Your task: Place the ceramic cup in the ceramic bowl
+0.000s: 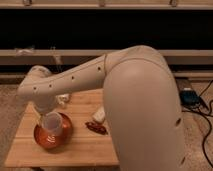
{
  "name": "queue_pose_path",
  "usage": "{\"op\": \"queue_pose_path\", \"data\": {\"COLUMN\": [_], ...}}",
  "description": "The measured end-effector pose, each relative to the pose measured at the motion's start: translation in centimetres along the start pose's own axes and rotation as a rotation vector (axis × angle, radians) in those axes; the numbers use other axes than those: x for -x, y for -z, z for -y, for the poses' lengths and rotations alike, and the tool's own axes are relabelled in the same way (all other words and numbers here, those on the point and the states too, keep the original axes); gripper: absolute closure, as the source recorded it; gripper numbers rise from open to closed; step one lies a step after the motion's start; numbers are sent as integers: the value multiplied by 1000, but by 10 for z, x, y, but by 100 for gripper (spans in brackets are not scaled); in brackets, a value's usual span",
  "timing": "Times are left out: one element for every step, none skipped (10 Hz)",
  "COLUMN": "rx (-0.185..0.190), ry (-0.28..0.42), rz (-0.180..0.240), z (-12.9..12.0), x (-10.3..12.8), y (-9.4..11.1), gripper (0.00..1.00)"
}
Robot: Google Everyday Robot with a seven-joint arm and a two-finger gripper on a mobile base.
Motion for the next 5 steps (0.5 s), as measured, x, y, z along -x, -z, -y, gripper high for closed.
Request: {"op": "queue_pose_path", "data": {"rx": [1, 2, 3, 5, 4], "ry": [-20, -44, -44, -41, -43], "rz": [1, -4, -7, -7, -6], "z": [9, 18, 18, 15, 16], "x": [0, 0, -1, 0, 0], "y": [4, 6, 5, 5, 5], "gripper": [20, 20, 20, 20, 20]}}
